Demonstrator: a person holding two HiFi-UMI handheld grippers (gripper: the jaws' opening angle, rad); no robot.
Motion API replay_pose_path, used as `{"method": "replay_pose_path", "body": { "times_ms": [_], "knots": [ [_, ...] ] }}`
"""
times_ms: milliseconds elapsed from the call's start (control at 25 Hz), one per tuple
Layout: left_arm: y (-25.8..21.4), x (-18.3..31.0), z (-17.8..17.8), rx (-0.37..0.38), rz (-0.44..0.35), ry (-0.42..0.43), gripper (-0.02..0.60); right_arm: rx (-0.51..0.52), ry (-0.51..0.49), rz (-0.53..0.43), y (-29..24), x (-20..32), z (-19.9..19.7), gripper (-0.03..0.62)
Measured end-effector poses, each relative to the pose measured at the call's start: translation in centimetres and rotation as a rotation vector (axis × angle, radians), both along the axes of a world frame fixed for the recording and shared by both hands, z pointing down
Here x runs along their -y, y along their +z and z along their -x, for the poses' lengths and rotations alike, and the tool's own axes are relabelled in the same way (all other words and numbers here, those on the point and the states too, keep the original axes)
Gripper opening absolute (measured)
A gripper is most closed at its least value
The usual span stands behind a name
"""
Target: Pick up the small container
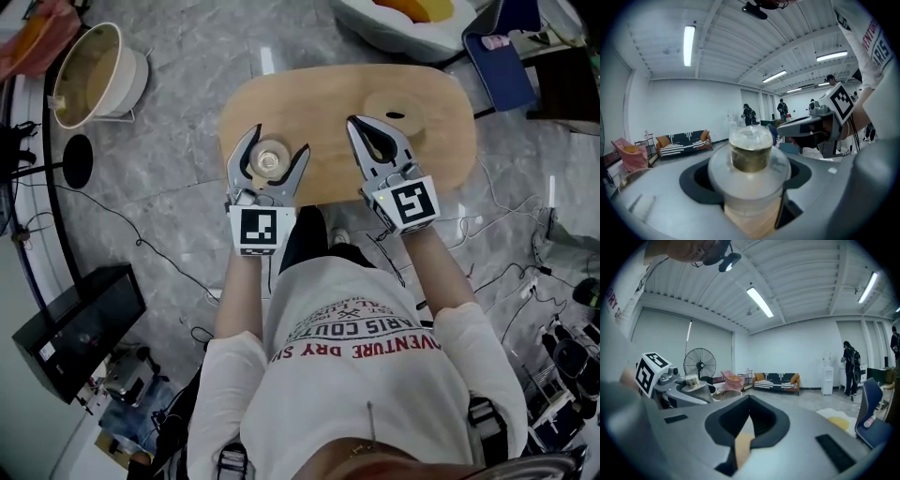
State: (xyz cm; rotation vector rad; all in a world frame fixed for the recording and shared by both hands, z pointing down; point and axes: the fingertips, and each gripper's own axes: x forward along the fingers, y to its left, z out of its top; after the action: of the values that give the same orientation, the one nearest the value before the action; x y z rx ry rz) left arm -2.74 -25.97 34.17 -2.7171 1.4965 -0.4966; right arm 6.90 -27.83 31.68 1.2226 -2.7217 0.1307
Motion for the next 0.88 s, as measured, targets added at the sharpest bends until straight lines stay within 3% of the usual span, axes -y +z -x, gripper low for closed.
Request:
{"method": "replay_pose_path", "body": {
  "times_ms": [440,560,880],
  "knots": [
    [-9.9,-1.5,1.7,-0.017,-0.135,0.013,0.344,-0.050,-0.034,-0.138,-8.5,-2.1,1.6,-0.014],
    [-11.1,-1.6,2.2,-0.056,-0.129,-0.002,0.344,-0.053,-0.042,-0.184,-9.9,-2.4,2.3,-0.014],
    [-12.0,-1.6,3.7,-0.073,-0.146,0.023,0.344,-0.059,-0.033,-0.224,-11.5,-2.4,4.3,-0.014]
  ]
}}
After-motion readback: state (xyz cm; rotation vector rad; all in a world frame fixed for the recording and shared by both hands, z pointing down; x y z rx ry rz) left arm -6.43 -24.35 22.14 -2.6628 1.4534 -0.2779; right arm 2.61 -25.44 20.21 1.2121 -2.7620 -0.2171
